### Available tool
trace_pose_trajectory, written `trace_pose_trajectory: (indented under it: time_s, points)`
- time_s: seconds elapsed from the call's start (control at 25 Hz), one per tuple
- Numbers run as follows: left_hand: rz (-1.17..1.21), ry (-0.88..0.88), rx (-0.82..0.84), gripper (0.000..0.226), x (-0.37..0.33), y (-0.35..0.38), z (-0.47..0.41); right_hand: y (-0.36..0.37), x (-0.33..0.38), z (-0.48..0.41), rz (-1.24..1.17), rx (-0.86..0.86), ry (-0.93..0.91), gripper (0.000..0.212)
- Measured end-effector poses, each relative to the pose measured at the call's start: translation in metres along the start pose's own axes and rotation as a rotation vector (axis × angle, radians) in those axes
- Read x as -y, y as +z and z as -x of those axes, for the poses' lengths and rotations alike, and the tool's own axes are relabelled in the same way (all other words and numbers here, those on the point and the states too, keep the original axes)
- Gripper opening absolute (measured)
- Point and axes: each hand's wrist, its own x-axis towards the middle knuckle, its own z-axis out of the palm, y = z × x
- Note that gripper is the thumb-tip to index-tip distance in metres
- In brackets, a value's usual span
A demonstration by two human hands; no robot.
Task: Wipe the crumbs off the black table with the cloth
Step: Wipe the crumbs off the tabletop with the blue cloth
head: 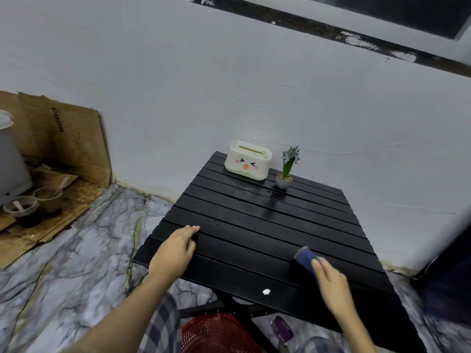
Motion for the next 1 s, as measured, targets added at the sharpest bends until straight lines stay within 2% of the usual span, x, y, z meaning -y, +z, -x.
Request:
trace_pose_trajectory:
  time_s: [0.16, 0.28, 0.36, 0.44, 0.6, 0.68, 0.76, 0.88, 0.92, 1.0]
  points:
    - [0.006, -0.006, -0.006, 0.045, 0.0, -0.001, 0.0, 0.03, 0.023, 0.028, 0.009, 0.081, -0.146, 0.039]
    - [0.004, -0.003, 0.0, 0.044, 0.0, -0.001, 0.001, 0.036, 0.033, 0.051, -0.002, 0.203, -0.221, 0.028]
    - [0.008, -0.001, 0.0, 0.044, -0.001, -0.001, 0.002, 0.04, 0.042, 0.066, -0.028, 0.29, -0.262, 0.044]
    - [0.01, -0.004, 0.002, 0.044, -0.002, -0.002, 0.002, 0.044, 0.048, 0.08, -0.084, 0.338, -0.262, 0.055]
    - [0.013, -0.01, 0.009, 0.045, -0.003, -0.003, 0.003, 0.042, 0.045, 0.094, -0.154, 0.425, -0.184, 0.05]
    - [0.013, -0.008, 0.007, 0.044, -0.003, -0.004, 0.003, 0.029, 0.041, 0.091, -0.235, 0.374, -0.111, 0.061]
    - [0.018, -0.01, 0.008, 0.044, -0.004, -0.004, 0.003, 0.008, 0.036, 0.083, -0.362, 0.236, 0.001, 0.067]
    - [0.019, -0.017, 0.002, 0.044, -0.006, -0.005, 0.004, -0.036, 0.032, 0.056, -0.375, 0.021, 0.092, 0.027]
    - [0.018, -0.014, 0.0, 0.044, -0.006, -0.005, 0.003, -0.048, 0.027, 0.045, -0.353, -0.062, 0.109, 0.027]
    - [0.014, -0.011, 0.012, 0.044, -0.007, -0.006, 0.003, -0.06, 0.016, 0.024, -0.186, -0.117, 0.057, 0.027]
